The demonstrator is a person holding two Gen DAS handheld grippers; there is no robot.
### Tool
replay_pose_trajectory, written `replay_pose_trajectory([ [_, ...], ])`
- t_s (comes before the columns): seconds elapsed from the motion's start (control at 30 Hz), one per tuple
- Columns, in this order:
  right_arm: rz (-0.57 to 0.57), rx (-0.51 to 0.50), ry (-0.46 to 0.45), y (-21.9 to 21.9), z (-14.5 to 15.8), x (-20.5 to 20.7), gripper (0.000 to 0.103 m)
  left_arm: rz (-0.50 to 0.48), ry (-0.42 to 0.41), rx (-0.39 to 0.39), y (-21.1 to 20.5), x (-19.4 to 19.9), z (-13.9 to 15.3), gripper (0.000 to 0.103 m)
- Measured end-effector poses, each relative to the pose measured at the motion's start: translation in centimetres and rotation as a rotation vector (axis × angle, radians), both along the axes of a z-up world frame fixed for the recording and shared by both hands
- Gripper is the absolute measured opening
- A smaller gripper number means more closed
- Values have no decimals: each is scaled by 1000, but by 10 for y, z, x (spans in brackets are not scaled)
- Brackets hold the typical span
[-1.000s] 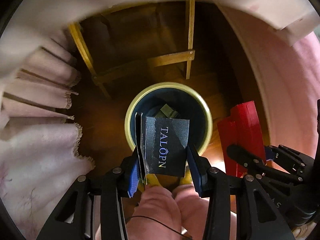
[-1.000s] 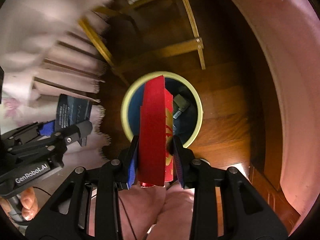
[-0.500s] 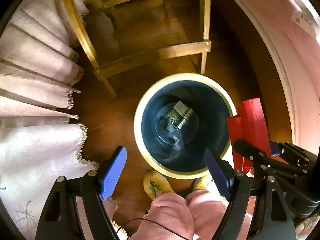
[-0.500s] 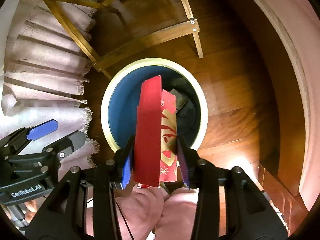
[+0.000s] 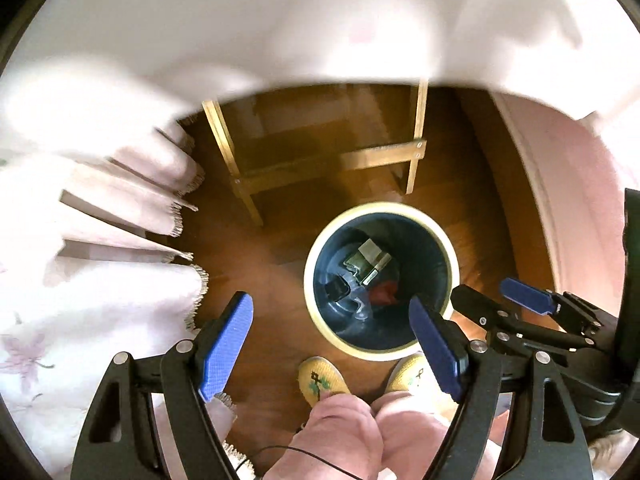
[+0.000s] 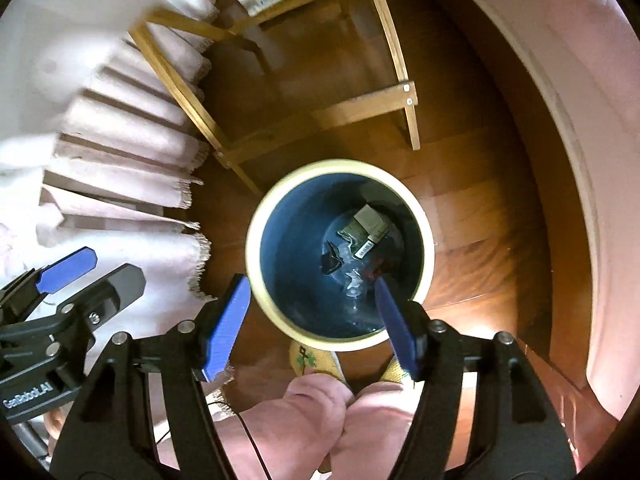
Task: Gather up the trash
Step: 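Lower card and red packet over the bin and open both tools, then raise both tools back toward the table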
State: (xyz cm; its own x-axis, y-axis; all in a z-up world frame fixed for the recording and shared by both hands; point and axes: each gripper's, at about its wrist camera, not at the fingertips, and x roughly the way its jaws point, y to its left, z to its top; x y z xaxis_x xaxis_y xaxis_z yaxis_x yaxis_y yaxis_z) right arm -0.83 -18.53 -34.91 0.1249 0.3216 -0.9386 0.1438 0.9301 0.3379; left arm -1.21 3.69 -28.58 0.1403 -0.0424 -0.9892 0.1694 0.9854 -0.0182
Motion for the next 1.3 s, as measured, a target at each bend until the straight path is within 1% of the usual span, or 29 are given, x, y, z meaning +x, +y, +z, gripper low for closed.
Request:
replay_pose_trajectory([
  [0.1, -13, 1, -19, 1, 34, 0, 63, -7, -17, -10, 3, 0, 43, 81],
  [0.13, -19, 7, -26, 2, 48, -1, 63, -9, -23, -15, 4, 0, 57, 81],
  [0.23, -30, 13, -50, 3, 94, -6, 63, -30, -54, -38, 9, -1, 113, 81],
  [0.27, -33, 17, -60, 3, 113, -9, 63, -36, -65, -43, 10, -2, 125, 81],
  [0.3, -35, 19, -69, 3, 127, -11, 63, -52, -84, -51, 12, -2, 148, 81],
  [0.33, -39, 20, -84, 3, 148, -13, 63, -61, -95, -54, 12, -3, 160, 81],
  [0.37, -42, 19, -95, 2, 162, -15, 63, -81, -115, -52, 13, -3, 179, 81],
  [0.47, -51, 11, -144, -1, 210, -21, 63, -135, -159, -49, 15, 0, 221, 81],
  [0.5, -55, 6, -164, -2, 228, -23, 63, -158, -184, -53, 16, 2, 239, 81],
  [0.57, -61, -6, -197, -6, 255, -25, 63, -181, -220, -59, 17, 5, 263, 81],
  [0.6, -64, -14, -212, -7, 267, -26, 63, -195, -252, -68, 20, 8, 281, 81],
  [0.63, -67, -21, -226, -9, 276, -27, 63, -201, -268, -74, 22, 10, 290, 81],
  [0.7, -73, -37, -259, -11, 297, -27, 64, -216, -317, -92, 25, 18, 316, 82],
  [0.8, -78, -89, -339, -17, 329, -22, 64, -225, -372, -106, 27, 27, 342, 82],
  [0.83, -86, -108, -367, -20, 340, -19, 64, -226, -384, -109, 25, 29, 346, 82],
  [0.93, -111, -150, -437, -31, 370, -10, 64, -225, -412, -128, 24, 41, 364, 82],
  [1.0, -119, -159, -462, -35, 383, -2, 64, -226, -424, -142, 21, 53, 373, 82],
  [1.2, -121, -180, -510, -50, 411, 36, 66, -212, -450, -147, 9, 80, 384, 82],
  [1.3, -105, -178, -528, -57, 412, 59, 68, -183, -466, -129, -1, 100, 386, 82],
])
